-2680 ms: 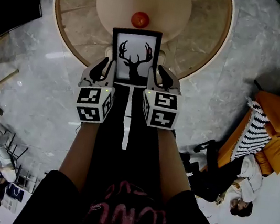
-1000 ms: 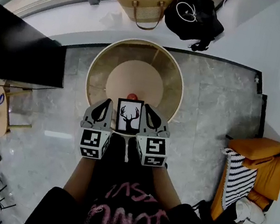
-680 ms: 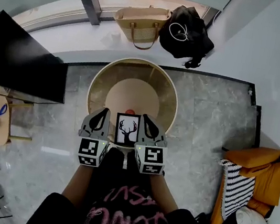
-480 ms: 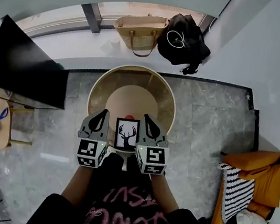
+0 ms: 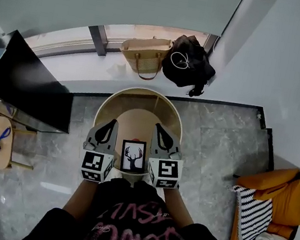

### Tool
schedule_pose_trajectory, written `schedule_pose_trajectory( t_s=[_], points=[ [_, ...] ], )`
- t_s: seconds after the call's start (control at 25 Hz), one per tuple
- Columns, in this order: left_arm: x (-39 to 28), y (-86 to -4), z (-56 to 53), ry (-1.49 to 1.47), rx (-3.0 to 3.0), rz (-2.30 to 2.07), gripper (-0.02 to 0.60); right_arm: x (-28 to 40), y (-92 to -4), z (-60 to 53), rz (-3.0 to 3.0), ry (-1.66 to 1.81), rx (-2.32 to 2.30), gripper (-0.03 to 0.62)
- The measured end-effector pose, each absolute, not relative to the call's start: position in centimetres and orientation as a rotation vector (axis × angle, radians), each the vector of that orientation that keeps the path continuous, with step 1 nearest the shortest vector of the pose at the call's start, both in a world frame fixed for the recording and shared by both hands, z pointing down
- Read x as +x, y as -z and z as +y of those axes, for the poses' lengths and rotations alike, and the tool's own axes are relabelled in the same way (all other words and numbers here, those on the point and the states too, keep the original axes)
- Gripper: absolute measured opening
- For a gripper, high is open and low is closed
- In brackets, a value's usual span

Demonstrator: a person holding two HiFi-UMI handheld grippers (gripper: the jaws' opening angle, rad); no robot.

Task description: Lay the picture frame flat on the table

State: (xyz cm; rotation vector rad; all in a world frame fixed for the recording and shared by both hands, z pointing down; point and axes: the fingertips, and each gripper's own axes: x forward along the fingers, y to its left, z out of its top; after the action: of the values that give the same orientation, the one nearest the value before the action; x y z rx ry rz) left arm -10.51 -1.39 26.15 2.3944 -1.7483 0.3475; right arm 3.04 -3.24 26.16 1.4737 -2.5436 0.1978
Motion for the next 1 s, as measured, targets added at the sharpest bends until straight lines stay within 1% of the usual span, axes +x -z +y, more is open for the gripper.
schedule_pose_trajectory(
  t_s=[0.24, 0.48, 1.0],
  points=[
    [-10.5, -22.6, -1.6, -0.28, 2.45, -1.808, 0.011, 4.6, -24.1, -3.1, -2.55, -0.114, 1.483, 0.02],
    [-11.9, -20.7, -2.2, -0.257, 2.451, -1.908, 0.011, 6.1, -22.0, -3.7, -2.558, -0.061, 1.525, 0.02],
    [-11.0, -20.9, -2.1, -0.237, 2.427, -1.899, 0.011, 6.4, -22.7, -4.2, -2.574, -0.08, 1.499, 0.02]
  ],
)
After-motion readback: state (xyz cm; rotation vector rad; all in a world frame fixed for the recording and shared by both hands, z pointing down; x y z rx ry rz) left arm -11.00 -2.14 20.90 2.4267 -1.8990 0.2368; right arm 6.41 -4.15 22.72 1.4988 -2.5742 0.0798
